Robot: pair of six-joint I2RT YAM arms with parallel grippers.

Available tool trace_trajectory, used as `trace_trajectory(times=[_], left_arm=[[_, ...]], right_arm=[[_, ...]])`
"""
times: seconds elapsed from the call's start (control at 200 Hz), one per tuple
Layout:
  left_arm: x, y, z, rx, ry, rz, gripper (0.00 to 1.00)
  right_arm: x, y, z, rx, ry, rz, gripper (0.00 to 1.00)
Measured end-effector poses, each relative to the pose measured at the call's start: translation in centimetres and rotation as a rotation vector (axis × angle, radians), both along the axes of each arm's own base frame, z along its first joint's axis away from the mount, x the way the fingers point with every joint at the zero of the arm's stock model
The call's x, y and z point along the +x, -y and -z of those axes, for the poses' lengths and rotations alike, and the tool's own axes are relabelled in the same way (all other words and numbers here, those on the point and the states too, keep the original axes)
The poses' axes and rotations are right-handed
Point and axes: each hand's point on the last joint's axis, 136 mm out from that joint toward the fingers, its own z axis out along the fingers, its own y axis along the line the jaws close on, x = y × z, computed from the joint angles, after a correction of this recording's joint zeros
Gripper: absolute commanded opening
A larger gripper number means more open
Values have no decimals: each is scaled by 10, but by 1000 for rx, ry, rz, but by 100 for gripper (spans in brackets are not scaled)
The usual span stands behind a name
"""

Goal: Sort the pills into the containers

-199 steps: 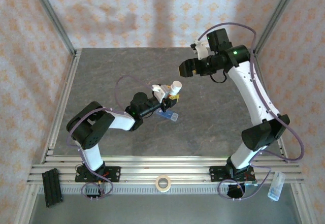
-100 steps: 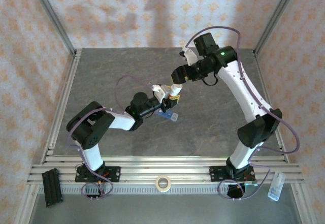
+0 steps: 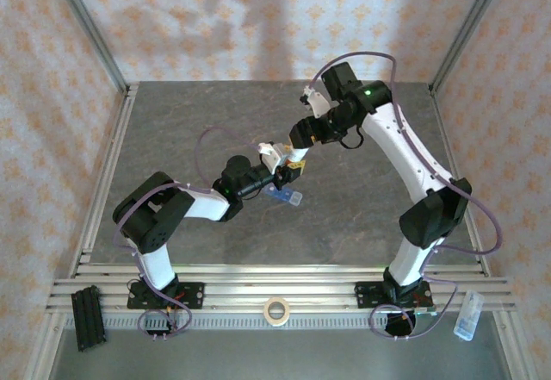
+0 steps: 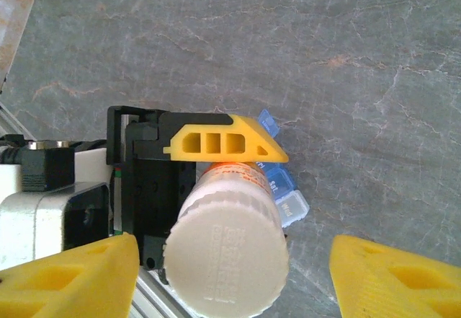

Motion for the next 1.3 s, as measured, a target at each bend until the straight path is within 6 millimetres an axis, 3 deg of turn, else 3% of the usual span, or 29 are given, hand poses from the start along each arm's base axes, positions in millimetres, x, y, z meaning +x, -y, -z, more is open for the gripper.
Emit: trace_trajectory(times=[0.2,0.35,0.751,0.981,1.156,1.301], left_arm=[[0,0,-1,-1,1,0,0],[0,0,4,11,-15,0,0],[4,-4,22,47,-89,-28,0],[7,-6,21,45,-86,-44,0],[10,-3,7,17,-49,-43,0],[10,-3,-2,-5,-19,-45,0]], right_arm=[[-2,0,8,-6,-24,0,49],[-4,-3,17,0,-51,6,42],[3,-5,38,107,-123,309,38],[9,-6,36,140,-134,422,48],[12,-5,31,141,-128,458,67],[19,-2,15,145,-94,482,84]])
